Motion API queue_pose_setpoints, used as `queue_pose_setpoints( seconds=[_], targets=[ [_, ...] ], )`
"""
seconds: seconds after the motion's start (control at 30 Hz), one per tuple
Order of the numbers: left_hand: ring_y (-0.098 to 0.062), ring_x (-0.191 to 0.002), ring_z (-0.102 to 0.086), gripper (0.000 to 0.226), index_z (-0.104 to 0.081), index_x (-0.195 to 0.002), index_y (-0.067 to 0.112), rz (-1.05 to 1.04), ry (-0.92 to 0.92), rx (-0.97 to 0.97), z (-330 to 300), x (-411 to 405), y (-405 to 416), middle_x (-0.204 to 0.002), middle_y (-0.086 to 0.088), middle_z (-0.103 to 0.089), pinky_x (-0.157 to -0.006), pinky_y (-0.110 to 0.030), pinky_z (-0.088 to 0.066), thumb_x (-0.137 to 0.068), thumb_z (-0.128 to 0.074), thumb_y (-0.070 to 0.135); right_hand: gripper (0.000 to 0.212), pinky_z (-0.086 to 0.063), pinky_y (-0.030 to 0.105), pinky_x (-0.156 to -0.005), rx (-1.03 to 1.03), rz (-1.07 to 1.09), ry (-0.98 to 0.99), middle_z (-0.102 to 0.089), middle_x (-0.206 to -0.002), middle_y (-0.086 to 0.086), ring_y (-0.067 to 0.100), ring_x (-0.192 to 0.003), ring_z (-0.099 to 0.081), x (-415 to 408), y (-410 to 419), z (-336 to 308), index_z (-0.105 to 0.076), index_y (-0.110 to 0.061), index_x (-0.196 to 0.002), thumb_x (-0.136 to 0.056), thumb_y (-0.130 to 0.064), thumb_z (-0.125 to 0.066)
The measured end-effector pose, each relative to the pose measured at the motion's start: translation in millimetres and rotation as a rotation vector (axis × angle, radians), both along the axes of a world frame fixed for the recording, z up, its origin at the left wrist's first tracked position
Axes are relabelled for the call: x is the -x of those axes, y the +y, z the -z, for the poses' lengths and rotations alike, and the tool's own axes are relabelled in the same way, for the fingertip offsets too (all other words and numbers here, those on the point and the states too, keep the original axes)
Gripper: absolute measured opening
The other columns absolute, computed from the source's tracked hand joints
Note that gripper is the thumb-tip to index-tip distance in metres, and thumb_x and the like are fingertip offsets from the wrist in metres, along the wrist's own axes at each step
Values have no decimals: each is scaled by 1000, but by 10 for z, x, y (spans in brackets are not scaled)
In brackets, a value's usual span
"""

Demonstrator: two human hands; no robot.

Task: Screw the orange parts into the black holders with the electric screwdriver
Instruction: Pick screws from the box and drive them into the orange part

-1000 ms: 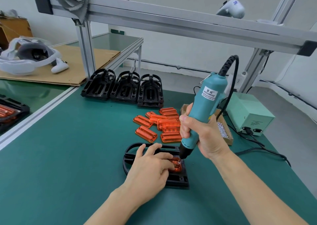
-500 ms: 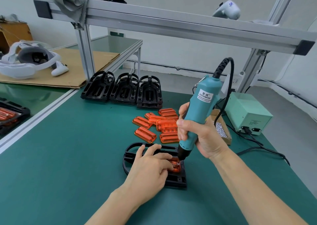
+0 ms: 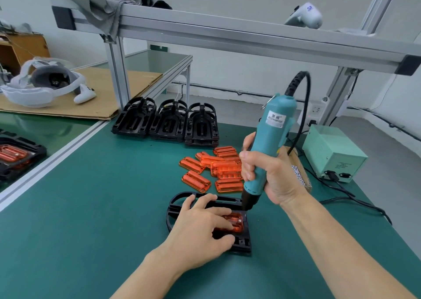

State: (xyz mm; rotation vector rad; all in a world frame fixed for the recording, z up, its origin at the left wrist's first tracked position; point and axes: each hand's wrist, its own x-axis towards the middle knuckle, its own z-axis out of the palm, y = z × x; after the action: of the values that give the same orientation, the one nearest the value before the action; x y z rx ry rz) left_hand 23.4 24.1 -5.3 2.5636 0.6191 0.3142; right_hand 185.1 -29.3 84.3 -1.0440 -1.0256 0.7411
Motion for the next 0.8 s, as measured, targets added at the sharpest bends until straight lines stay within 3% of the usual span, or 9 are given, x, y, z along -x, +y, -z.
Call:
queue_pose_setpoints(
  seconds=[0.2,0.6,0.7,0.8],
  targets=[
    [5,-139,-4,42,-63,-116,42,15,4,-29,21,21,5,-139,32,-40,-117,-37,10,-80,-50,60,18,-41,25,-48,-139,140,163,-44,-51,-1,14,-42,-40,-158,-57,-255,-56,-19,-76,-73,-3,-61],
    [2,-141,-1,48,-60,-120,42,-3,55,-89,2,0,-48,-142,32,-35,-117,-37,9,-81,-49,67,20,-41,24,-51,-339,537,432,-42,-54,-1,14,-46,-42,-246,-410,136,-53,-21,-74,-76,-3,-60],
    [1,-139,-10,47,-62,-117,40,0,25,-110,-45,-59,-40,-140,31,-38,-117,-35,2,-81,-48,68,19,-42,24,-50,-350,575,406,-43,-53,-2,13,-45,-42,-291,-478,141,-52,-20,-75,-77,-2,-60],
    [2,-129,-29,34,-66,-110,36,2,-124,-123,-171,-247,10,-128,27,-51,-109,-24,-11,-86,-53,55,19,-42,23,-50,-362,609,389,-43,-54,-1,14,-45,-43,-329,-554,150,-53,-21,-74,-76,-3,-61]
  ],
)
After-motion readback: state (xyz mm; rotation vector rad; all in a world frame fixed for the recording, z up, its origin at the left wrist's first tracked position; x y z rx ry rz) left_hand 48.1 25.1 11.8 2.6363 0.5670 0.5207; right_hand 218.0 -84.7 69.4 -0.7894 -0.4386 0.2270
